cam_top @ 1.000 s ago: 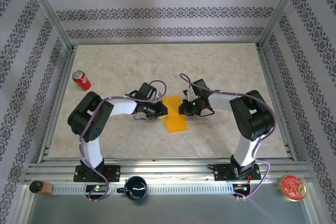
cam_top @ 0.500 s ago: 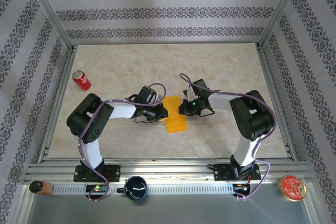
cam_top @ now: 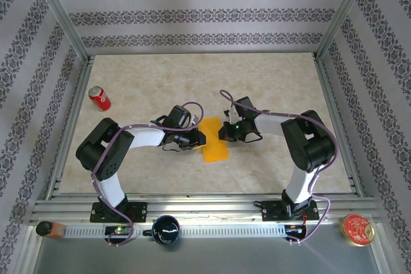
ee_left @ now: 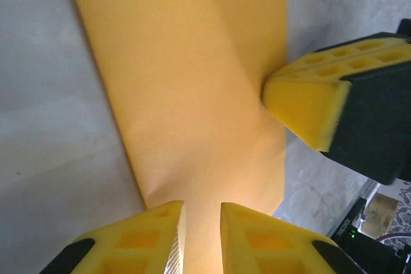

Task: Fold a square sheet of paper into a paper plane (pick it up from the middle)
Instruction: First fold the square sheet of paper in half at the center of the table.

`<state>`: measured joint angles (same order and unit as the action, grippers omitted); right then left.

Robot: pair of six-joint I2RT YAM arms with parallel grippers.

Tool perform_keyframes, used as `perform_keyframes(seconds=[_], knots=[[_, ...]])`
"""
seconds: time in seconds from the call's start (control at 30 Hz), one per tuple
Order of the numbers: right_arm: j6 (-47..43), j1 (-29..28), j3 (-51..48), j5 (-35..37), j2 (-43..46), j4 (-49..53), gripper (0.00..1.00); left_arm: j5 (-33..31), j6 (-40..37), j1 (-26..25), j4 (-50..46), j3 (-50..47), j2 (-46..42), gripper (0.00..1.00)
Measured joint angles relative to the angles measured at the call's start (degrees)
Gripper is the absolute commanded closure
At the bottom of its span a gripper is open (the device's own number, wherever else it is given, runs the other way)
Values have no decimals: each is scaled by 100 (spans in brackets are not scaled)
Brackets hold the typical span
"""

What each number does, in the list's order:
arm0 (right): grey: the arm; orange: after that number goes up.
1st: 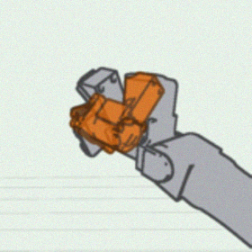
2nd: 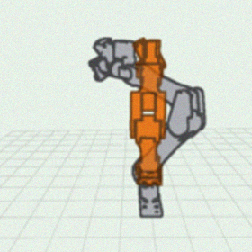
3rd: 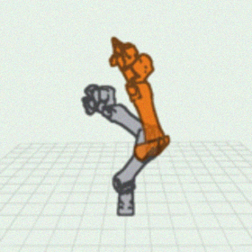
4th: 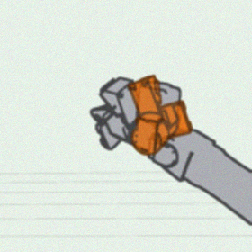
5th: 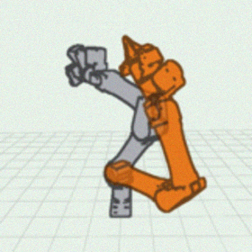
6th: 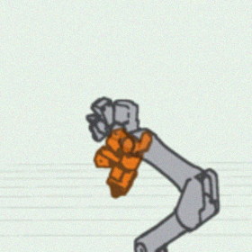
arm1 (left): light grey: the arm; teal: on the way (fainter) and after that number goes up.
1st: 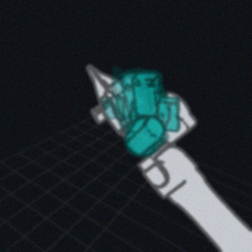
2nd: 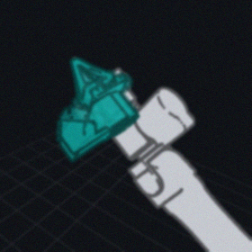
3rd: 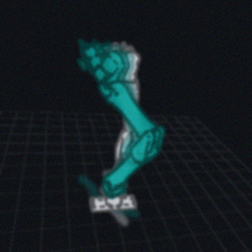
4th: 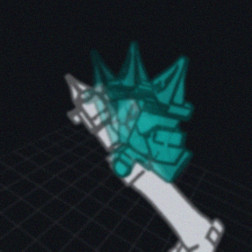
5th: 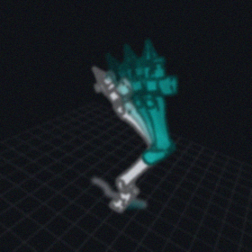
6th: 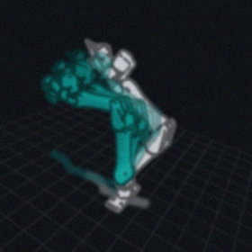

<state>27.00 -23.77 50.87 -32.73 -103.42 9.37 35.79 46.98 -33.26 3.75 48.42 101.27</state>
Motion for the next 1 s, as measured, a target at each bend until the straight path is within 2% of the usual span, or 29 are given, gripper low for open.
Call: perform_keyframes(seconds=[0.5,0.6,0.7,0.83,1.0], knots=[[-2,0,15,-22,2,13,99,162,151,-55,297,-57,269,79],[0,0,76,-28,15,127,94,129,153,-63,238,-55,212,78],[0,0,94,98,190,492,81,79,140,-66,-48,94,94,78],[98,2,94,428,1130,997,76,-131,92,-9,-317,608,-68,79],[442,203,-22,693,2509,986,75,-151,109,247,-293,1034,17,81]])
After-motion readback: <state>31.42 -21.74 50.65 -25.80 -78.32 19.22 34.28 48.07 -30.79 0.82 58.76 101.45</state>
